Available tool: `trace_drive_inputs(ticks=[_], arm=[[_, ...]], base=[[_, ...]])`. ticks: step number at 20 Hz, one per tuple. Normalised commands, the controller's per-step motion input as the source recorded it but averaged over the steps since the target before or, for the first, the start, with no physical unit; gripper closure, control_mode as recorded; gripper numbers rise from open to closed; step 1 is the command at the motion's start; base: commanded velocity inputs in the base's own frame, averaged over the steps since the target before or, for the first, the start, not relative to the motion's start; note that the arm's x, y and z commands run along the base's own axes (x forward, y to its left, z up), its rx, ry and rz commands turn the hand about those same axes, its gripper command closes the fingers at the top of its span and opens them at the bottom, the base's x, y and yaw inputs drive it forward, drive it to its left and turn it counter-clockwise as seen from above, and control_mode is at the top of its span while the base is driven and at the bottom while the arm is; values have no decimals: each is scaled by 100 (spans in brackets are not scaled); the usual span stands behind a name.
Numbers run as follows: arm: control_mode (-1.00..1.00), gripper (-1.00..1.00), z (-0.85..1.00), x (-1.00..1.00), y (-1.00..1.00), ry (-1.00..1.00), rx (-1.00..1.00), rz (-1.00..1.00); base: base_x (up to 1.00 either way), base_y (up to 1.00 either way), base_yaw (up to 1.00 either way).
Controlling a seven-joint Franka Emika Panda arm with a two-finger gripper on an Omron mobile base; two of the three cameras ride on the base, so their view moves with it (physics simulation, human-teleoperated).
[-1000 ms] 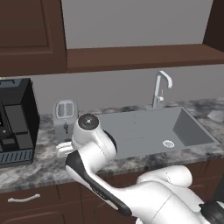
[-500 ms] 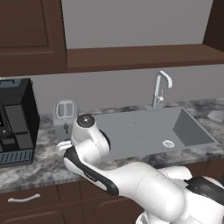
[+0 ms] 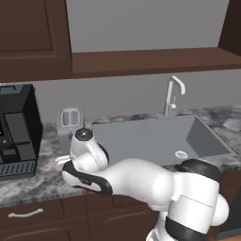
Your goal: Locate and retrieve the bar soap and sponge from the cabinet. Place them next to the sink.
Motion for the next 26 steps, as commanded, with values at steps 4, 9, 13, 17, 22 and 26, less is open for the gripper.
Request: trace_drive_inputs(ticks=[4, 9, 13, 17, 22, 26], arm=[[-100, 100, -31, 28, 7, 3, -5, 0], [-100, 100, -30, 28, 23, 0, -6, 0], [-100, 100, -32, 23, 22, 2, -6, 0], [-100, 100, -26, 22, 9, 4, -2, 0], [-100, 100, -23, 21, 8, 5, 0, 0], [-100, -100, -21, 15, 2, 7, 0, 0]], base=[[0, 0, 0], [0, 0, 0], [0, 0, 0], [0, 0, 0], [0, 0, 0], [0, 0, 0]])
